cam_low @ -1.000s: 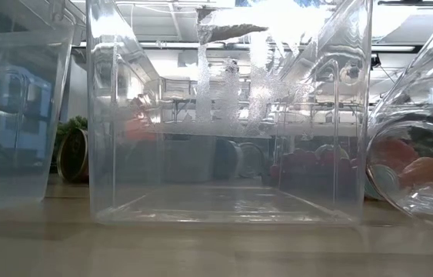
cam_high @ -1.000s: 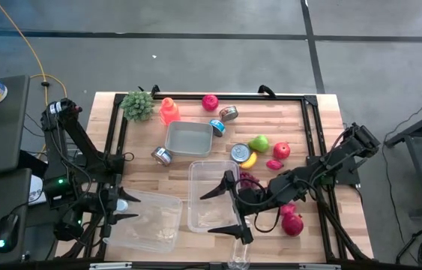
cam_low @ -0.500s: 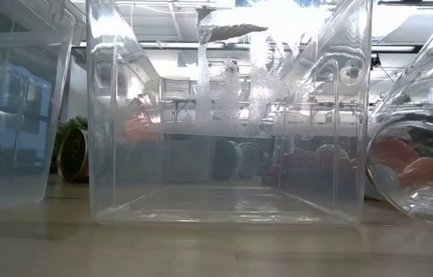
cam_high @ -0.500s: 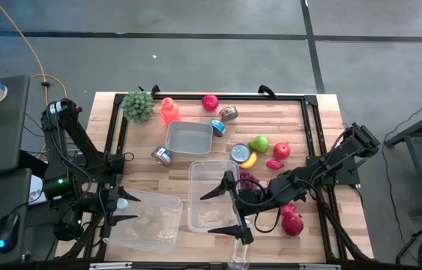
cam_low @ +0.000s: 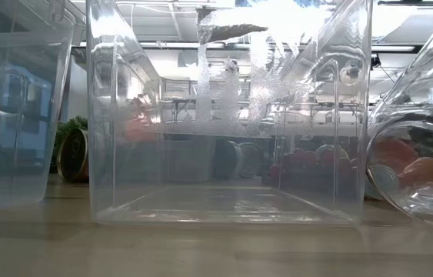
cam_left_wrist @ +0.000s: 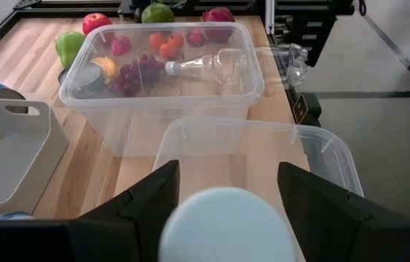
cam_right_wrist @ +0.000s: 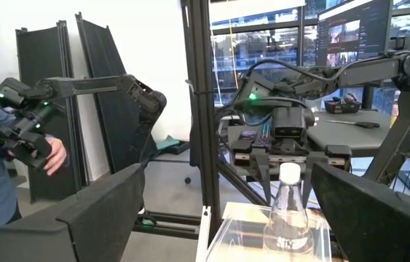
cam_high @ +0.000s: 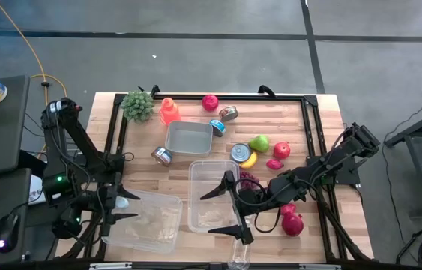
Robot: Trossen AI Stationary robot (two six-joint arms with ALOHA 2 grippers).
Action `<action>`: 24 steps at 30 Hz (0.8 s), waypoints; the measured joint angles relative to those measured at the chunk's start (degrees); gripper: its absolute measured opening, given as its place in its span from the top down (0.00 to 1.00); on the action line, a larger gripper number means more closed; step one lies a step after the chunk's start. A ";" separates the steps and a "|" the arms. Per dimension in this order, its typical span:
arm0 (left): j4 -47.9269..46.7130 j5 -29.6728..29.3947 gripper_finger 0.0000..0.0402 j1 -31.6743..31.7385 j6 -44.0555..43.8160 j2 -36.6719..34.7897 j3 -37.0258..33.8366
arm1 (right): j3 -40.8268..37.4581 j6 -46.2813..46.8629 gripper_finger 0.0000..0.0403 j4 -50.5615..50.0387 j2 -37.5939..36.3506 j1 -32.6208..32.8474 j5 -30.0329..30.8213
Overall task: Pick & Place Food Item
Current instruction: Put the top transparent plastic bottle into the left transparent bin, then put the pink tuna can into the gray bin
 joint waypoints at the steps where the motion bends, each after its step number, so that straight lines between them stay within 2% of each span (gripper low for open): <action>1: 0.24 -0.02 0.44 0.00 0.00 -0.39 0.00 | 0.00 -0.02 0.05 0.00 0.00 0.00 0.00; 5: 3.01 -0.02 0.44 0.00 2.60 -2.23 0.00 | 0.00 -0.09 0.05 -0.02 0.00 0.00 0.00; 10: 10.21 0.37 0.44 0.00 12.27 -5.27 0.00 | 0.00 -0.11 0.05 -0.02 0.00 0.00 0.00; 17: 17.30 7.81 0.44 -0.02 21.00 -13.86 0.02 | 0.00 -0.09 0.05 -0.04 -0.02 0.02 0.00; 24: 19.12 8.02 0.44 0.40 29.19 -19.52 0.05 | 0.00 2.79 0.05 -0.97 -0.02 0.02 0.00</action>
